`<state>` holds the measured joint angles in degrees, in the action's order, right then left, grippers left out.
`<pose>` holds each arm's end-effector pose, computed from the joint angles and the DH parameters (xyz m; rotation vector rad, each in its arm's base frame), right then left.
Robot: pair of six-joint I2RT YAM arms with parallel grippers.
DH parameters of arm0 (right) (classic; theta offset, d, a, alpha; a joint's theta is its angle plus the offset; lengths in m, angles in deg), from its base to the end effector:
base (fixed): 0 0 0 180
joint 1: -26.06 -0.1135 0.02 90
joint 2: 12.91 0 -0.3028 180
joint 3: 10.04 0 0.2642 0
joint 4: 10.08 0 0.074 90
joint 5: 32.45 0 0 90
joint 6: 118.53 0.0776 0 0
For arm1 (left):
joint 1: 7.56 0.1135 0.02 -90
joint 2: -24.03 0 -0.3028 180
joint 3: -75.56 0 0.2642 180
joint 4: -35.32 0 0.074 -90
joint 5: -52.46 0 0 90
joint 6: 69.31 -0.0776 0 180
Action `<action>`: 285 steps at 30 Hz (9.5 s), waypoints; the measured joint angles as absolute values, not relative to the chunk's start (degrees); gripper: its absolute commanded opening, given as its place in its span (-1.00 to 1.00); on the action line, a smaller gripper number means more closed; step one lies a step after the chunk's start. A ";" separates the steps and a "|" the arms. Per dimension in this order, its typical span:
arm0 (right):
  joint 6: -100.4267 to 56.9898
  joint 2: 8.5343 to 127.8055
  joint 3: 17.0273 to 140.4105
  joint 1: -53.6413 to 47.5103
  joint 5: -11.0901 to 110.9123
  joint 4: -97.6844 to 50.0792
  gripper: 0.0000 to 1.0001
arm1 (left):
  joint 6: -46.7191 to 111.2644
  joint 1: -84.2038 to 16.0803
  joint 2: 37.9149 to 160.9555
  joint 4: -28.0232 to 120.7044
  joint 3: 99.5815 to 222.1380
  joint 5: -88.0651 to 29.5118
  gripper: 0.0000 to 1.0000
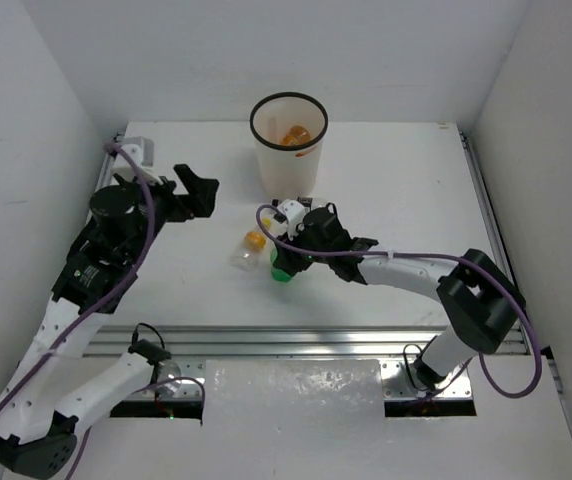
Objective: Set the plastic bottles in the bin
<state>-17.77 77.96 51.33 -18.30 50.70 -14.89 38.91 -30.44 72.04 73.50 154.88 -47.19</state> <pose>0.2647 0.2718 0.2010 -0.7166 2.1281 0.6676 0.1825 -0.0629 0.4579 -0.0580 1.7035 -0.3947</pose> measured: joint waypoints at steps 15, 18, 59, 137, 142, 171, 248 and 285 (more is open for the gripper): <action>-8.48 69.59 68.91 -2.56 16.01 -35.20 -0.52 | 26.67 -34.61 73.31 75.19 142.03 -8.15 0.99; -5.90 68.43 68.58 -0.86 6.83 -35.41 -0.51 | 25.71 -35.18 75.82 74.40 142.14 -0.55 0.99; 2.67 53.87 50.53 23.47 32.95 -44.97 0.98 | 37.34 -27.09 149.91 85.33 225.42 -42.53 0.76; 2.27 47.16 41.61 -6.34 33.59 -8.55 0.98 | 49.66 -40.91 95.73 57.24 154.64 -23.69 -1.00; 1.86 42.70 41.67 -6.21 53.50 -19.33 0.98 | 48.90 -39.62 101.96 61.88 169.03 -41.70 -1.00; -48.13 86.70 59.99 -3.76 54.81 -17.40 0.94 | 47.13 -34.28 110.86 73.92 176.28 -47.23 0.99; 5.99 43.27 33.02 -2.98 52.30 -31.24 0.98 | 43.87 -30.11 148.56 74.71 222.71 -46.31 0.99; 13.79 93.61 62.92 -24.02 67.40 -19.74 -0.48 | 44.57 -29.98 78.68 80.65 144.39 -48.50 0.99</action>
<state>13.79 93.61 62.92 -24.02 67.40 -19.74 44.57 -29.98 78.68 80.65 144.39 -48.50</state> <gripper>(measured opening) 0.466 0.996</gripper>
